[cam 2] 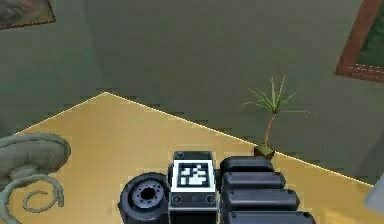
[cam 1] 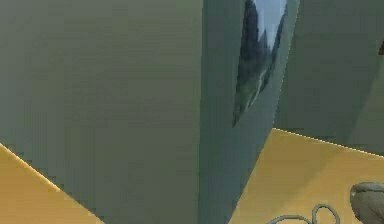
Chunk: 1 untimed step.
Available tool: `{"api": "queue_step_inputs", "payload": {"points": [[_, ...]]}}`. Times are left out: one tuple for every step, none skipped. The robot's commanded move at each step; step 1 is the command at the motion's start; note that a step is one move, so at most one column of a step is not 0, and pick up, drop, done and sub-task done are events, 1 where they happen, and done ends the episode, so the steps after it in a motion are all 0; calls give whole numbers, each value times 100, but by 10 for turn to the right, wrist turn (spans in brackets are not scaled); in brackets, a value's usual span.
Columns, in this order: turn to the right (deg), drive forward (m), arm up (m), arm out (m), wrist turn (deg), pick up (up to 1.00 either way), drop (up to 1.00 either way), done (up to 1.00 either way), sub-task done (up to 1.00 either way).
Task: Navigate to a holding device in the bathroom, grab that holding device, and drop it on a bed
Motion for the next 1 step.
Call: {"api": "queue_step_inputs", "payload": {"points": [[-450,0,0,0,0,0,0,0,0]]}}
